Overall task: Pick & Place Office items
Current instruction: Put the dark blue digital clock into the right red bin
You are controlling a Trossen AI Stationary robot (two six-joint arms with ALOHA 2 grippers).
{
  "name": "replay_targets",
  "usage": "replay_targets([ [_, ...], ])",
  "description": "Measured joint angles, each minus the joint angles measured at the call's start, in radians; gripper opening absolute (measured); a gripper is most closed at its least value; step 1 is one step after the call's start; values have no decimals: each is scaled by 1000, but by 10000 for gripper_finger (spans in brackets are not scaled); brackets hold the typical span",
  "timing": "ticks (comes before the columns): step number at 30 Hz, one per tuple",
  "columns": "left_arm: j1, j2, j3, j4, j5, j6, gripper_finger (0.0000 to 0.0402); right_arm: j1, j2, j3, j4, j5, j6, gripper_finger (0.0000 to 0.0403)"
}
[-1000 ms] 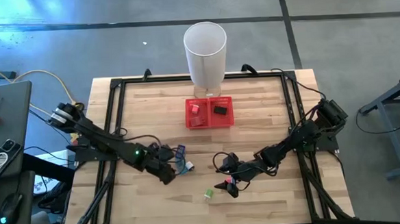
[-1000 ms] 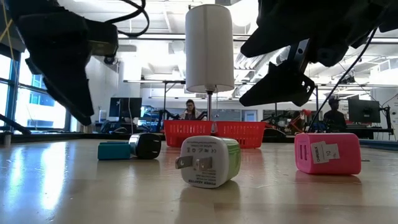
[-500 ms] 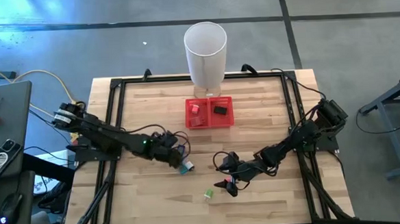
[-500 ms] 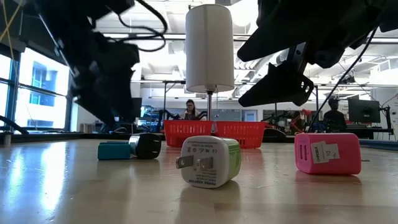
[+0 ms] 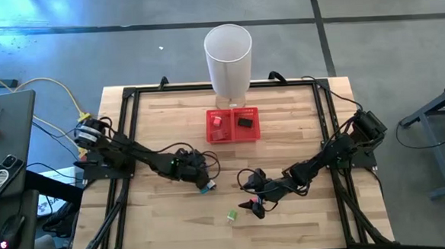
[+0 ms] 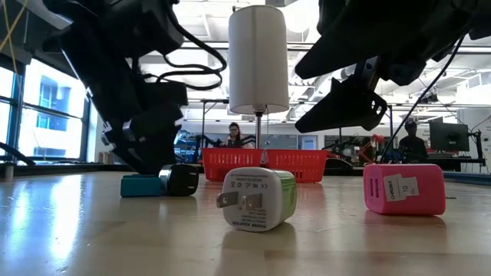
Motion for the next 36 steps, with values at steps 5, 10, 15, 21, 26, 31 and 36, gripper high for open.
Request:
replay_targets([
  [5,0,27,1,-2,1,-1,374,0,0,0,-3,0,0,336],
  [10,-7,28,0,-12,17,-7,356,0,0,0,-4,0,0,336],
  [15,-16,30,0,-17,22,-17,308,0,0,0,-4,0,0,336],
  [21,-27,31,-1,-20,25,-29,234,0,0,-1,-4,0,0,336],
  [26,-38,32,-2,-20,24,-29,175,0,0,-1,-5,1,0,336],
  [31,-52,32,-2,-20,12,-27,143,0,0,-1,-4,16,0,336],
  [36,-59,14,-3,-19,5,-5,143,0,0,-1,-4,17,3,336],
])
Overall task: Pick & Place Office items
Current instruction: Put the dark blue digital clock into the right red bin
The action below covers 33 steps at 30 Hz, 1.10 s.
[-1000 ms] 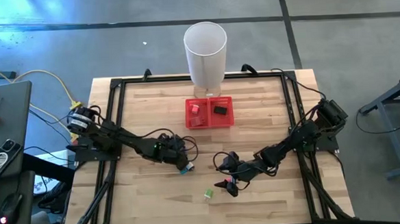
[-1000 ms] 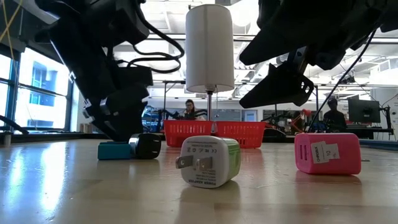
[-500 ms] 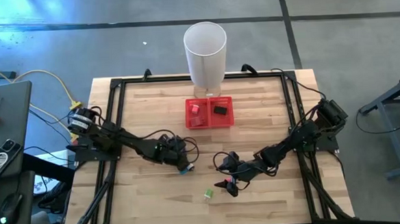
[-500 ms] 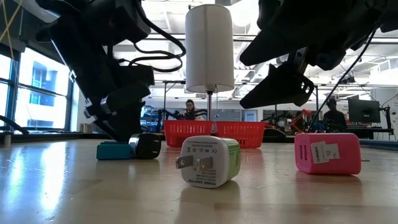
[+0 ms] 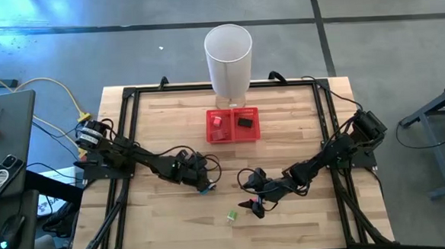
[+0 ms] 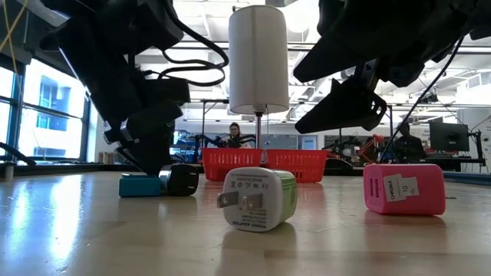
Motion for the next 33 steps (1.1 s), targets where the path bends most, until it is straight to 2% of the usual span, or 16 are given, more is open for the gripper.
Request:
replay_targets([
  [6,-50,-73,-7,-22,-20,61,143,0,0,0,0,1,0,336],
  [14,-153,-141,27,23,-224,326,143,0,0,0,41,1,47,336],
  [21,-251,-139,34,222,-378,623,143,0,0,0,113,1,51,336],
  [26,-299,-139,35,352,-473,824,143,0,0,0,178,48,51,336],
  [30,-317,-139,35,424,-531,928,143,0,0,0,204,86,46,336],
  [33,-318,-139,35,441,-557,946,143,0,0,0,208,129,44,336],
])
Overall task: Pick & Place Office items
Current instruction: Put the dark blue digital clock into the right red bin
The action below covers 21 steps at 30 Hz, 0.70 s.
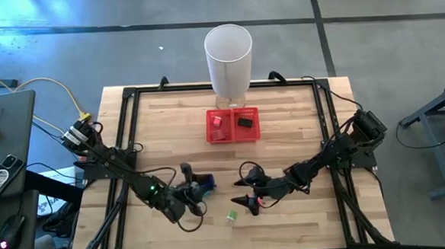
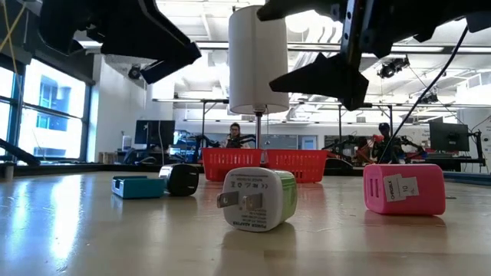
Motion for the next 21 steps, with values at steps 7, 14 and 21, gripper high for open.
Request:
replay_targets([
  [7,-12,46,0,34,-56,85,143,0,0,0,9,56,0,336],
  [14,-16,158,62,97,-112,233,143,-4,0,0,19,68,0,336],
  [21,-8,243,155,105,-203,364,143,-18,0,0,24,134,-19,336],
])
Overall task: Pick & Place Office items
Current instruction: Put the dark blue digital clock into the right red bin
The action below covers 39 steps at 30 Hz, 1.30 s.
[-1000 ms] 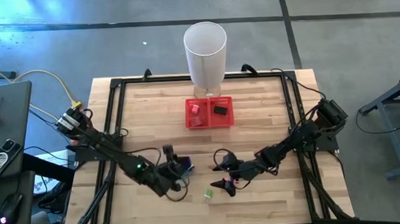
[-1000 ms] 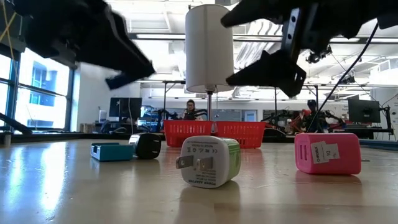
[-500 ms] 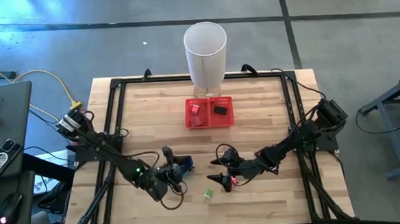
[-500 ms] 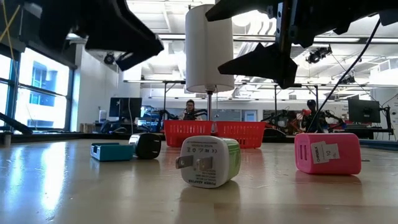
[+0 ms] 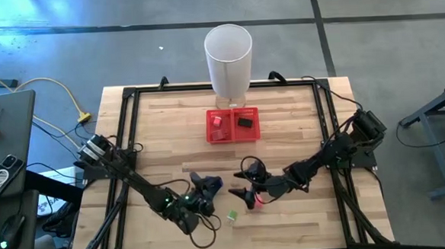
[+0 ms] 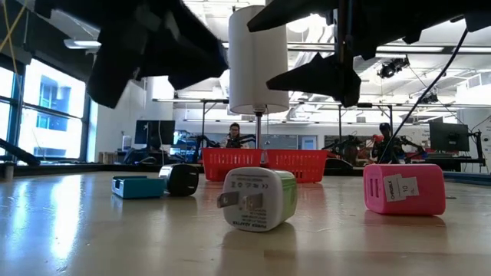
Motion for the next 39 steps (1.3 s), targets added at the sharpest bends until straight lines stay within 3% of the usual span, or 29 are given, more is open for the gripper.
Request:
replay_targets([
  [12,48,33,51,15,3,-2,143,-46,0,0,25,-7,-31,336],
  [17,68,33,54,18,52,-3,143,-67,0,0,38,-53,-57,322],
  [29,87,33,54,19,56,-6,143,-109,0,0,39,-116,-86,216],
  [39,87,33,53,18,59,-28,143,-109,0,0,39,-127,-115,105],
])
